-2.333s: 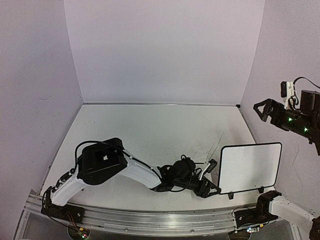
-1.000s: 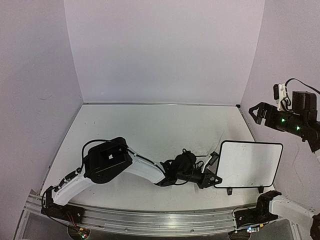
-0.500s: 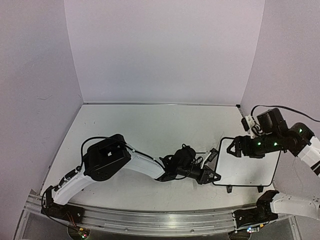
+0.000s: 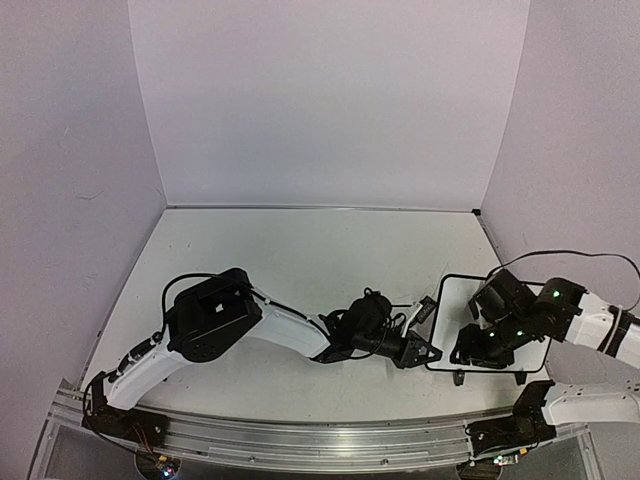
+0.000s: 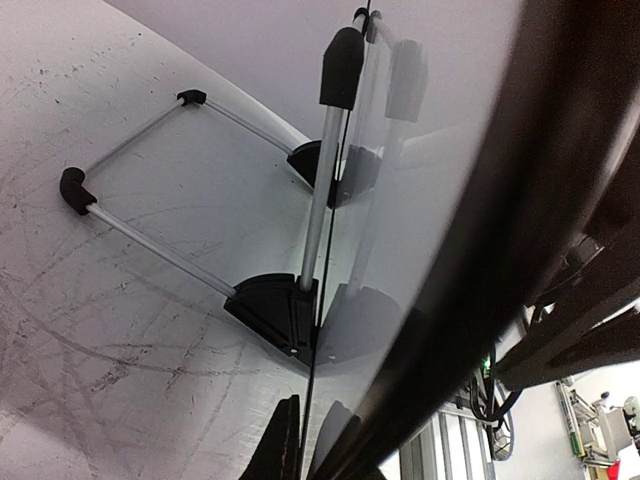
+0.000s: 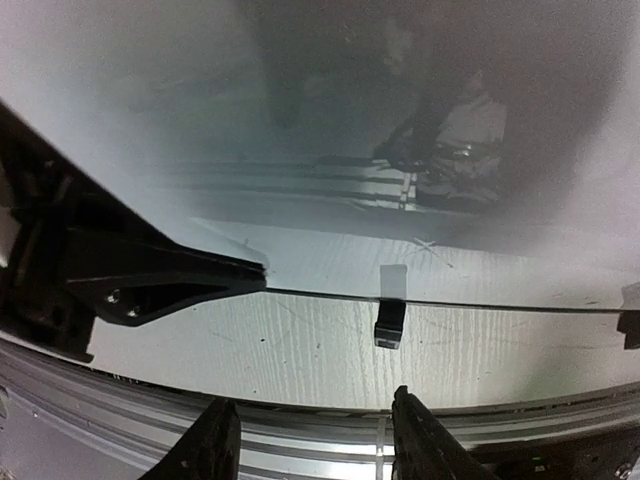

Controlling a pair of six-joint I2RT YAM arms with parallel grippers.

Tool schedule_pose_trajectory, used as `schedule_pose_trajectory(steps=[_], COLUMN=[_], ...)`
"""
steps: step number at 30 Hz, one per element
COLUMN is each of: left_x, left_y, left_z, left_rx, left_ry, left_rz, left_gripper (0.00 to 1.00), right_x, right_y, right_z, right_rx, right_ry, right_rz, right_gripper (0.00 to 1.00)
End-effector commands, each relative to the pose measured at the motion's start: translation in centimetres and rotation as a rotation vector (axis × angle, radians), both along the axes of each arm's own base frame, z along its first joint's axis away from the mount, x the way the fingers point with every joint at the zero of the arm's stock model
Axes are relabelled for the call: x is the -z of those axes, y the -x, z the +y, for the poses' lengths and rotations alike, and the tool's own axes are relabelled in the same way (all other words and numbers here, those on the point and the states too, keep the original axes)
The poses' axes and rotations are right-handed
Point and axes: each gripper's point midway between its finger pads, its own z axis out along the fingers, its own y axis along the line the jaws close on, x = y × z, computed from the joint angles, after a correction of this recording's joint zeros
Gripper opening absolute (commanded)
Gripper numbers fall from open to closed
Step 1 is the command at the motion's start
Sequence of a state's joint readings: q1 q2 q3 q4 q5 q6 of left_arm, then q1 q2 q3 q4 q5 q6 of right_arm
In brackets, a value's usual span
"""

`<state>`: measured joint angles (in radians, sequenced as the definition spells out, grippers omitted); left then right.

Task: Write a sentence on the whiteboard
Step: Move the whiteboard to the center of the board.

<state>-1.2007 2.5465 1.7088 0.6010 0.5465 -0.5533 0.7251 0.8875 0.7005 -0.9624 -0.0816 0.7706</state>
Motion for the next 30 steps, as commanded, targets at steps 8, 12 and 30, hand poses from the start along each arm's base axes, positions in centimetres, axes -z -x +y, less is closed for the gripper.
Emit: schedule_pose_trajectory(steps=[8, 12, 30], left_x=[2.6, 2.2, 2.9], left_y=[-5.8, -6.0, -8.5], left_z=[1.4, 1.5, 2.8], left_rx=[-0.198, -0.195, -0.186], left_ry=[-0.112, -0.107, -0.111], left_rz=[0.011, 0.013, 0.073], left_gripper=[0.0, 0.0, 0.0], right_x=[3.0, 3.7, 5.8], right_y=[-1.6, -2.0, -2.7], right_z=[-0.6, 0.4, -2.2], right_rx=[0.194, 0.252, 0.404], right_ry=[0.062, 0.002, 0.088], right_rz=[-0.013, 0.001, -0.063], right_gripper=[0.52, 0.52, 0.56])
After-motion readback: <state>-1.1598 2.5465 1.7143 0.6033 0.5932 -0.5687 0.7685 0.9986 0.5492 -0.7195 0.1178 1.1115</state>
